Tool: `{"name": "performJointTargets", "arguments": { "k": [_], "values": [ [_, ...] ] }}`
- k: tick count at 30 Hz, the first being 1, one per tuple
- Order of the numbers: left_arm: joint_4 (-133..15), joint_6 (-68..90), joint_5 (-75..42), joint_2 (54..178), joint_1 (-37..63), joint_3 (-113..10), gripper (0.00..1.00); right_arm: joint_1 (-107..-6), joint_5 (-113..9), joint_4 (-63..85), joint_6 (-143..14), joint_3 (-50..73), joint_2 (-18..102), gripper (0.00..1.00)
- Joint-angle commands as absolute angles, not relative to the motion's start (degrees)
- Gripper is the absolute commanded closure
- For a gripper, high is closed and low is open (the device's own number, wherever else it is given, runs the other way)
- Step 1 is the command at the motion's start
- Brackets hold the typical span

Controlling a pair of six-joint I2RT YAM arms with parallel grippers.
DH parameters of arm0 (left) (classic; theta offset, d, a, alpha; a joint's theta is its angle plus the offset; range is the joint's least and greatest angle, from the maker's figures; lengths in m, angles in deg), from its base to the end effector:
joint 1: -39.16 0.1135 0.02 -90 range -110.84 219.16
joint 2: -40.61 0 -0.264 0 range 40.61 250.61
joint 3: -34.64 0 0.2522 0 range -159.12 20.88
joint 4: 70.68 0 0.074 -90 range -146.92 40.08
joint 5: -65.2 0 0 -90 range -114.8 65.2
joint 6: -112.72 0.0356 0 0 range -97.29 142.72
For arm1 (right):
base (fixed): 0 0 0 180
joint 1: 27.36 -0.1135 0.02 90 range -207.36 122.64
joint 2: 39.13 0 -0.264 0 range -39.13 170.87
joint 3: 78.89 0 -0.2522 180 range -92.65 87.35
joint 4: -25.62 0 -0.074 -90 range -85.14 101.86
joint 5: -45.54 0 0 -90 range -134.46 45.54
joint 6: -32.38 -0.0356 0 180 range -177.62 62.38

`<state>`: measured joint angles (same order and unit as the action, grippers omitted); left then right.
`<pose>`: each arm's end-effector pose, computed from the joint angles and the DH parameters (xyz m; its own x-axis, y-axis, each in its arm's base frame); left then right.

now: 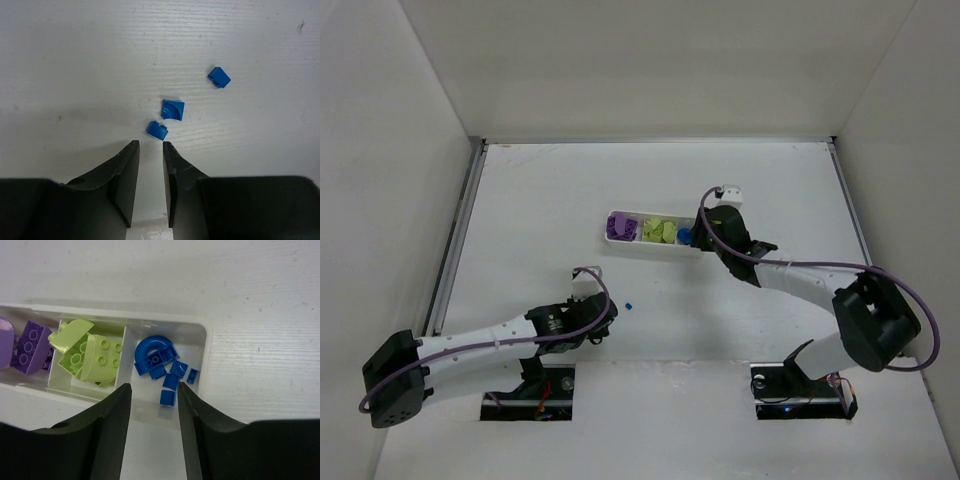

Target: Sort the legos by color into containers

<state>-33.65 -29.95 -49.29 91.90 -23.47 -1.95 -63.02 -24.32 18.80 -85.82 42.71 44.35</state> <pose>0.0888 -0.1395 0.1720 -0.7676 -0.0912 -0.6344 0.1315 0.9464 -0.2951 0.2587 0.1706 0.2121 -0.5248 0.1695 -0.8342 -0.0702 0.9680 0.2408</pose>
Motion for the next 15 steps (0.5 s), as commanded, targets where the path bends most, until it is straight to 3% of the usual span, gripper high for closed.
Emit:
{"name": "performJointTargets", "arguments": {
  "k": [1,15],
  "values": [
    [-34.77,-31.87,-50.47,92.9,-23.72,-1.62,0.77,-63.43,-23.72,21.44,-85.48,40.42,41.56,0.52],
    [-40.13,-31.16,-50.64,99.15,-23.81,-1.01,0.72,-75.38,-23.72,21.09,-87.5,44.64,36.46,0.52]
  ]
}}
